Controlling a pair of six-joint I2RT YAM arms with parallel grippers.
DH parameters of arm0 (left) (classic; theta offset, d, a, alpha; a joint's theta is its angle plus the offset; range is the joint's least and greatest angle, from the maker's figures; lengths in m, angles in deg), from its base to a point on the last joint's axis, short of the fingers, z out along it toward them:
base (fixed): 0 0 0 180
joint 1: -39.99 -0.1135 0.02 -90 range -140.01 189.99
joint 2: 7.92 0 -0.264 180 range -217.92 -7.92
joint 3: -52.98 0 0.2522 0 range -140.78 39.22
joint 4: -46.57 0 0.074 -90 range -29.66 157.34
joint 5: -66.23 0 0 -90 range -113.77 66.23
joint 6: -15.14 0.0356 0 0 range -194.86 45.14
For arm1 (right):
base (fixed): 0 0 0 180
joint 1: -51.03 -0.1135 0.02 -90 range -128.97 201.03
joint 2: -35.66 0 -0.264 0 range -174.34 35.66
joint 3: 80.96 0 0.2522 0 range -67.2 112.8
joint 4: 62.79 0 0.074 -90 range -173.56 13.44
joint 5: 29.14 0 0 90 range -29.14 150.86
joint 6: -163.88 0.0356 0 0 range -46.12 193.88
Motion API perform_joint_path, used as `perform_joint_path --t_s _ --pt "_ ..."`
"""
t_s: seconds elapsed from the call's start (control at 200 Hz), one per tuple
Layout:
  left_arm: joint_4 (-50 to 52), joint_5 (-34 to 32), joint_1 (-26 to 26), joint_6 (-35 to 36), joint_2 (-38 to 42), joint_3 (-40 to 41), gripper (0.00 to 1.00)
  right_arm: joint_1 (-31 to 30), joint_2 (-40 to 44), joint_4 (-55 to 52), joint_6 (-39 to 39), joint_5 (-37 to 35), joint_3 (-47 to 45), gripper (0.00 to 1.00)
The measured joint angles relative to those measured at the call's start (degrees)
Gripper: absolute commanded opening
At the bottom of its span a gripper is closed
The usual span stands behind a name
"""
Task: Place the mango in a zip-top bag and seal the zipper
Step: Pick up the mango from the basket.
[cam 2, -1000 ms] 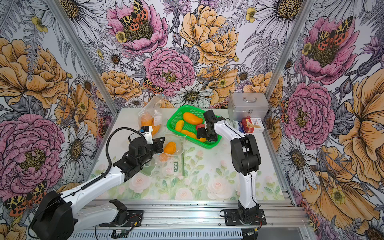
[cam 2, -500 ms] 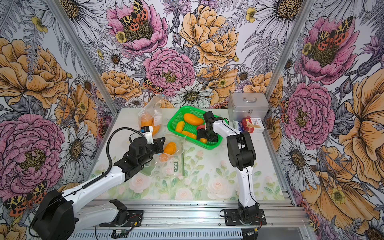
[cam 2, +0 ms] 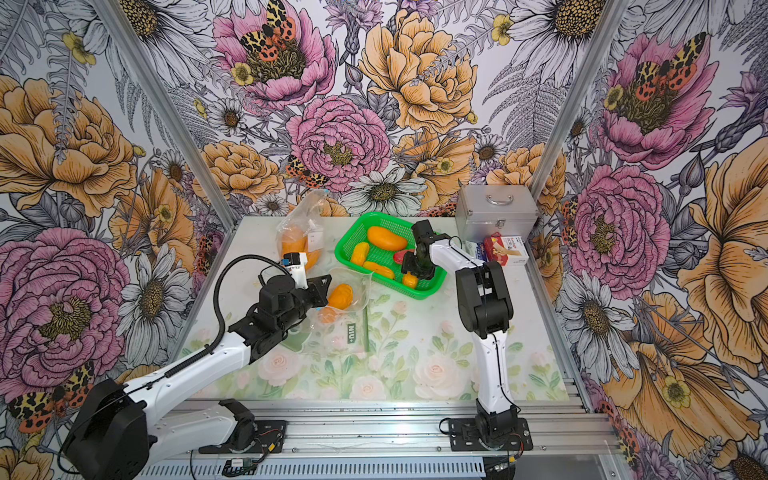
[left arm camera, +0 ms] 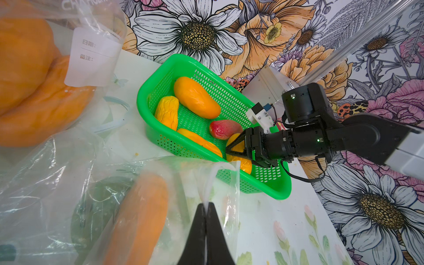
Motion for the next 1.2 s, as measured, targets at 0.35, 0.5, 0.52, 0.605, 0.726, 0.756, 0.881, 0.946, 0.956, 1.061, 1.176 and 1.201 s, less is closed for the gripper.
perform_joint_path --t_s 0.35,0.5,0.52,0.605,0.726,0.756,0.881,0.946,0.956,1.061,1.176,1.201 --pt "0.0 0.44 0.26 0.0 -0.02 0.0 0.0 -0.09 12.17 3.04 -0.17 -0.96 -7.41 0.31" --pt "-0.04 0.98 0.33 0.0 -0.39 0.0 0.0 -1.18 26.43 8.48 1.64 -1.49 -15.82 0.29" --pt "-0.02 1.05 0.33 -0.02 -0.44 0.0 0.0 -1.57 28.11 9.51 2.1 -1.51 -17.07 0.29" --pt "-0.07 1.33 0.37 -0.02 -0.76 0.0 0.0 -4.33 34.93 13.18 3.76 -1.6 -22.16 0.29" --pt "-0.04 1.73 0.37 -0.31 -1.33 0.0 0.0 -10.91 41.2 19.5 6.08 -2.62 -29.38 0.29" --pt "-0.07 1.77 0.37 -0.42 -1.46 0.0 0.0 -12.55 42.16 21.22 6.84 -2.69 -31.12 0.29" --pt "-0.04 2.01 0.37 -0.9 -1.62 -0.02 0.0 -18.69 43.58 29.42 10.45 -2.64 -37.7 0.29" --pt "-0.04 2.05 0.37 -0.9 -1.62 -0.02 0.0 -20.44 43.12 33.29 12.35 -2.56 -40.0 0.29" --pt "-0.04 2.05 0.37 -0.92 -1.62 -0.02 0.0 -20.65 43.06 33.86 12.63 -2.58 -40.24 0.29" --pt "-0.07 2.16 0.37 -1.09 -1.62 -0.02 0.0 -22.53 40.22 38.93 14.91 -2.58 -40.37 0.3" --pt "-0.04 2.19 0.79 -1.31 -1.62 -0.02 0.0 -24.2 34.95 42.27 16.28 -2.56 -38.16 0.31" --pt "-0.04 2.19 0.94 -1.31 -1.64 -0.02 0.0 -24.46 33.97 42.77 16.39 -2.6 -37.66 0.31"
